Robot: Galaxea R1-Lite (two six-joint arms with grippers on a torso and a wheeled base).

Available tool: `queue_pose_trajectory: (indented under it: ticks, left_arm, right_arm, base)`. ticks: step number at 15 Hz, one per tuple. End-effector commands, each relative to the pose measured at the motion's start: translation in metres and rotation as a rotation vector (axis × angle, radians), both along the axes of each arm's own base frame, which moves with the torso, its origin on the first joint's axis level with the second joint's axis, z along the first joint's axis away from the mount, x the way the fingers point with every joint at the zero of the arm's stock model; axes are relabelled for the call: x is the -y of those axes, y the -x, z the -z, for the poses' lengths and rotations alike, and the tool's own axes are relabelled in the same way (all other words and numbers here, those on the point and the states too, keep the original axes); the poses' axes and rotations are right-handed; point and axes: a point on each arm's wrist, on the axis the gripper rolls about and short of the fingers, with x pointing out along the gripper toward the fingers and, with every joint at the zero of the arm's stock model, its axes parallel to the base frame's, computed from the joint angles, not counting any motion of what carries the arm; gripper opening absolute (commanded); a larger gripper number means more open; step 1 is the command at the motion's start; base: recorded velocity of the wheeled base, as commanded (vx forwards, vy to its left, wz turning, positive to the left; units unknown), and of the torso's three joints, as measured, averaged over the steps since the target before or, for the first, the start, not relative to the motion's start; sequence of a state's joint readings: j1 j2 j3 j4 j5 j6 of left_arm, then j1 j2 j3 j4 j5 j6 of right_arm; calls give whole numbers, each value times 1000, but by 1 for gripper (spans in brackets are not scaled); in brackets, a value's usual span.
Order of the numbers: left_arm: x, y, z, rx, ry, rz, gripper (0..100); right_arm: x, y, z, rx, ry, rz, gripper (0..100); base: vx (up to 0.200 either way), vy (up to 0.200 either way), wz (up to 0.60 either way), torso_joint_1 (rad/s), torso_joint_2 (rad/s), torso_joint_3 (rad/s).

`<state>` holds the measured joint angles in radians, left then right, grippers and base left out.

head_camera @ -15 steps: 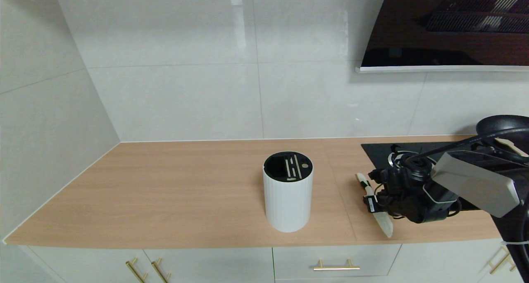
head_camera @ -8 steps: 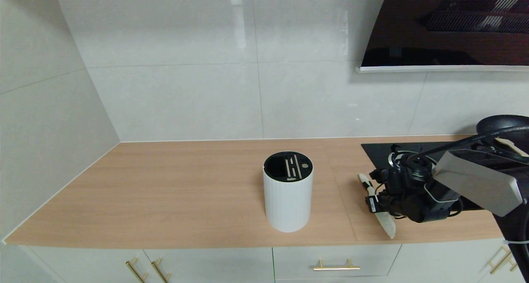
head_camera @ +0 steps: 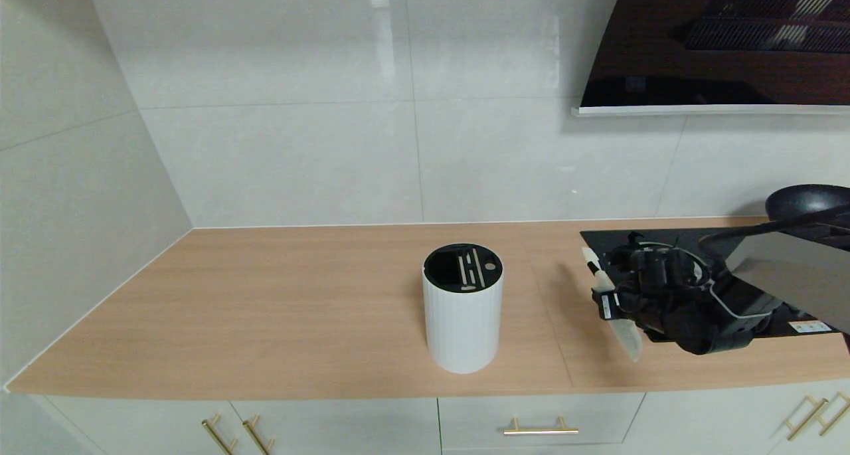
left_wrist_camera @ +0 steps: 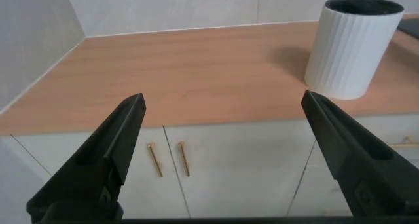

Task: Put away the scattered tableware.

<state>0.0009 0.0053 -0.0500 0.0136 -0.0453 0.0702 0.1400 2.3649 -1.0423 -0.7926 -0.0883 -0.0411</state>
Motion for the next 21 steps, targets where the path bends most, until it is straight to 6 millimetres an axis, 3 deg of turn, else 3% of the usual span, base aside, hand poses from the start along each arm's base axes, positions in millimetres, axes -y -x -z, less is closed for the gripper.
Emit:
queue_pose_trajectory:
  ticks: [1, 2, 4, 6, 7, 9, 12, 14, 17, 19, 21]
  left_arm:
    - [2, 3, -69, 16, -2, 92, 100]
    - [3, -9, -96, -26, 3, 123, 100]
    - [5, -63, -146, -157, 17, 208, 100]
    - [16, -128, -178, -277, 85, 377, 100]
    - [24, -147, -181, -315, 127, 422, 100]
    - [73, -211, -179, -372, 286, 599, 100]
    - [123, -268, -160, -328, 451, 704, 100]
    - [143, -296, -138, -349, 511, 737, 100]
    - [166, -330, -124, -370, 506, 811, 100]
    - [178, -345, -116, -360, 505, 869, 100]
    - [179, -346, -104, -323, 556, 884, 100]
  right_arm:
    - [-12, 20, -55, 111, -11, -32, 0]
    - [-14, 27, -74, 152, -15, -39, 0]
    - [-15, 28, -115, 261, -21, -55, 0]
    - [-17, 23, -146, 321, -32, -64, 0]
    - [-19, 24, -153, 329, -35, -73, 0]
    - [-37, 35, -176, 376, -55, -118, 0]
    - [-64, 70, -190, 390, -79, -204, 0]
    - [-82, 96, -201, 402, -98, -275, 0]
    - [-107, 119, -202, 393, -125, -359, 0]
    - [-122, 134, -205, 391, -168, -394, 0]
    - [-127, 140, -203, 381, -169, -410, 0]
  base:
    - [0, 0, 0, 0, 0, 0]
    - [0, 0, 0, 0, 0, 0]
    - [0, 0, 0, 0, 0, 0]
    - [0, 0, 0, 0, 0, 0]
    - [0, 0, 0, 0, 0, 0]
    - [0, 0, 0, 0, 0, 0]
    - [0, 0, 0, 0, 0, 0]
    - [0, 0, 0, 0, 0, 0]
    - [0, 0, 0, 0, 0, 0]
    - [0, 0, 0, 0, 0, 0]
    - [0, 0, 0, 0, 0, 0]
